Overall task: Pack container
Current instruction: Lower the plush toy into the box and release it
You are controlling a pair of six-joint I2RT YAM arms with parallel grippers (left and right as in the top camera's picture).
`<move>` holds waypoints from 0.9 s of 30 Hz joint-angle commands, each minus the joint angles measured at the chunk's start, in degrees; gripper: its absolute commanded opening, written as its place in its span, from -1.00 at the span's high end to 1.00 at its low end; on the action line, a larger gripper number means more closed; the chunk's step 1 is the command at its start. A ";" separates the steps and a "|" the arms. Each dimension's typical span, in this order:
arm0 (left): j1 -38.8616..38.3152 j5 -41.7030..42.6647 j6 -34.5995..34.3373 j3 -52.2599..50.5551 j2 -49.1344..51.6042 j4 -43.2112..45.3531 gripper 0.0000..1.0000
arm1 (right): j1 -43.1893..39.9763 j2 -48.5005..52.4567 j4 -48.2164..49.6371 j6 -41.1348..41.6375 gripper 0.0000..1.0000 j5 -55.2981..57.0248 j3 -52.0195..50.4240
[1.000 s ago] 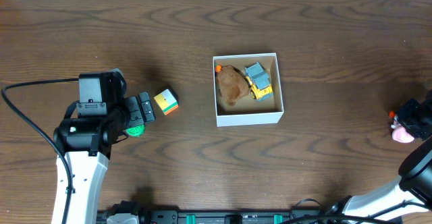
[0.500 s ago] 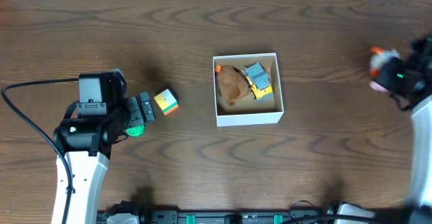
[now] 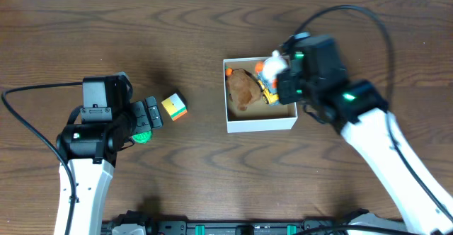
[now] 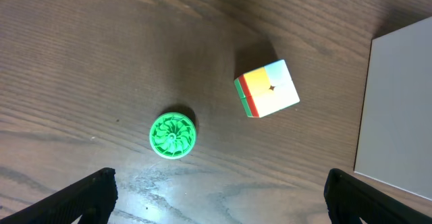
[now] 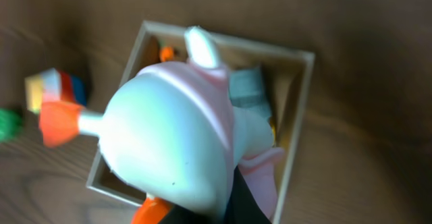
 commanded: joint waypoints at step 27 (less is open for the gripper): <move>0.28 0.37 -0.55 1.05 -0.02 -0.11 -0.96 | 0.94 21.46 -6.29 2.12 -0.35 1.44 3.78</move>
